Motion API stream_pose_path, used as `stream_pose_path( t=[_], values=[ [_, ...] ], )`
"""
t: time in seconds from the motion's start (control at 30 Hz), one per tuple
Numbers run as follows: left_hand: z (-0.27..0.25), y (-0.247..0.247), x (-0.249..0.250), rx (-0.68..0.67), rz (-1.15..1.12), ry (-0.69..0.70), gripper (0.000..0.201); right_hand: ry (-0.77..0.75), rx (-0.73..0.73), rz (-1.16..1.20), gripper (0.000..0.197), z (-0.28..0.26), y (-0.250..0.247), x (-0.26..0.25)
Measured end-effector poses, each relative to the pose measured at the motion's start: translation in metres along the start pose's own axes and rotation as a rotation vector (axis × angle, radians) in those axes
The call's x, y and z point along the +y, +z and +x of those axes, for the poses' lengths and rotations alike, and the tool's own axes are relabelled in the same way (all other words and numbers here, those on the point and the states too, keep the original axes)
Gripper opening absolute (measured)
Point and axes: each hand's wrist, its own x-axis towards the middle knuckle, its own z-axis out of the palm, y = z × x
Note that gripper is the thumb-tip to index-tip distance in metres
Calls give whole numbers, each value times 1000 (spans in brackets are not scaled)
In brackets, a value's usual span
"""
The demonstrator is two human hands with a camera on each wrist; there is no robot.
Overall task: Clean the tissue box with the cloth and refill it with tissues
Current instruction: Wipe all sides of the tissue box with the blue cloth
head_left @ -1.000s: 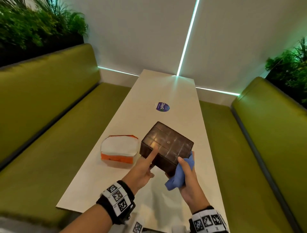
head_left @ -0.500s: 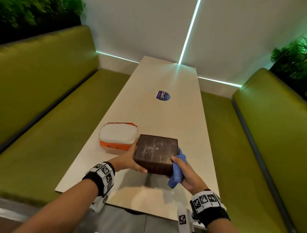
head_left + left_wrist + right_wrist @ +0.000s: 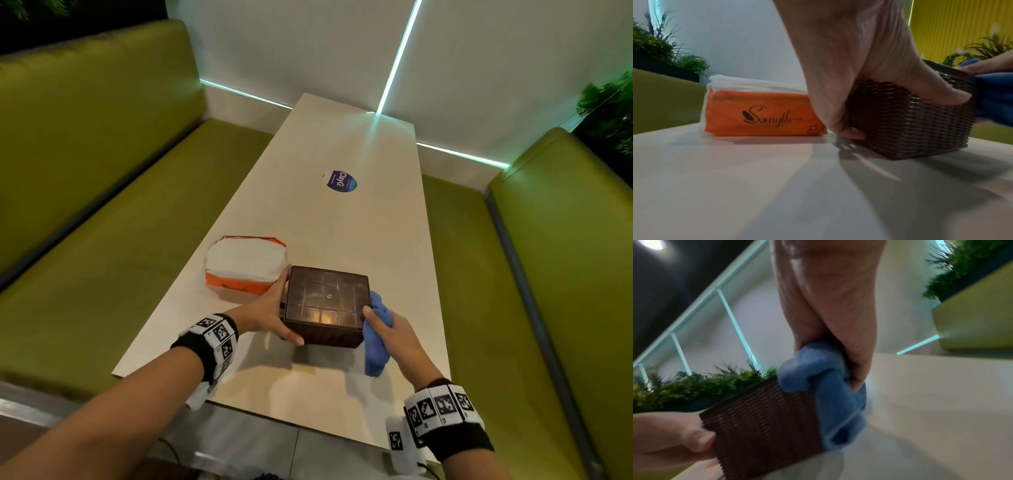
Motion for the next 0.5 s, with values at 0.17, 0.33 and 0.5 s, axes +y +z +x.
stream_pose_path(
  t=[0.17,0.33,0.5],
  values=[
    [4,3,-5,78,19,25,162,-273,221,-136,28,-5,-15,-37],
    [11,9,-14,120,76,95,153,-494,154,-442,59,12,1,-41],
    [12,17,-19,203,54,240,129,-371,102,-784,75,7,41,-12]
  ],
)
